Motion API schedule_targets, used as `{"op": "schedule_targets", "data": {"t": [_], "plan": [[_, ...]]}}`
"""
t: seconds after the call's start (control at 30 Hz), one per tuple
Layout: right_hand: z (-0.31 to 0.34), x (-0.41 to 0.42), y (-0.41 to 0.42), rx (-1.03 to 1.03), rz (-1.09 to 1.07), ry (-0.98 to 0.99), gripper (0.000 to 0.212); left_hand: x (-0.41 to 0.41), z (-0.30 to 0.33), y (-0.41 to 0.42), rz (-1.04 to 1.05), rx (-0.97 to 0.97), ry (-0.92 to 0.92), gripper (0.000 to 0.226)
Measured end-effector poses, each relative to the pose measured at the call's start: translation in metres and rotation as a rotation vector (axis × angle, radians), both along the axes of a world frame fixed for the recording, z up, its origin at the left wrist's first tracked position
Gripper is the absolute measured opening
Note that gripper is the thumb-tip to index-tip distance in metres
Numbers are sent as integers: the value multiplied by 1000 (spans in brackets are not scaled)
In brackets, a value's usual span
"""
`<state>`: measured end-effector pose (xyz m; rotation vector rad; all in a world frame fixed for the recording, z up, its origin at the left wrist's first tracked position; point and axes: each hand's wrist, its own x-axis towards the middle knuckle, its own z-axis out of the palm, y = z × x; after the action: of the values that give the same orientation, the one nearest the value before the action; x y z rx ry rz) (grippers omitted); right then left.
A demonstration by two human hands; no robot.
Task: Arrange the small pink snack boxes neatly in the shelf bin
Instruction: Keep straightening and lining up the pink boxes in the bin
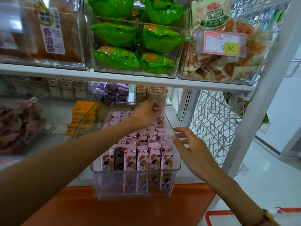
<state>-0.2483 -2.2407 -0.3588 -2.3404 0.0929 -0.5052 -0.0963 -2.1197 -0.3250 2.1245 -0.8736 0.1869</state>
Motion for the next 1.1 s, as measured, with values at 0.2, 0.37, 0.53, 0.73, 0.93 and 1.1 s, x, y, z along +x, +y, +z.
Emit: {"op": "schedule_targets", "data": {"t": [0.2, 0.37, 0.53, 0.73, 0.93, 1.1], "plan": [[21, -4, 22, 33, -68, -279, 35, -52, 17, 43, 89, -600, 122, 2], [31, -7, 61, 130, 176, -148, 69, -92, 17, 76, 33, -750, 275, 20], [27, 1, 79, 328, 270, 44, 40, -108, -1, 92, 0, -827, 397, 15], [24, 12, 75, 771, 176, 167, 32, -112, -20, 102, -45, -583, 299, 28], [21, 14, 86, 778, 131, 50, 53, -117, -26, 99, 4, -449, 98, 43], [30, 11, 80, 705, 263, 42, 46, -106, -26, 103, -36, -489, 169, 31]]}}
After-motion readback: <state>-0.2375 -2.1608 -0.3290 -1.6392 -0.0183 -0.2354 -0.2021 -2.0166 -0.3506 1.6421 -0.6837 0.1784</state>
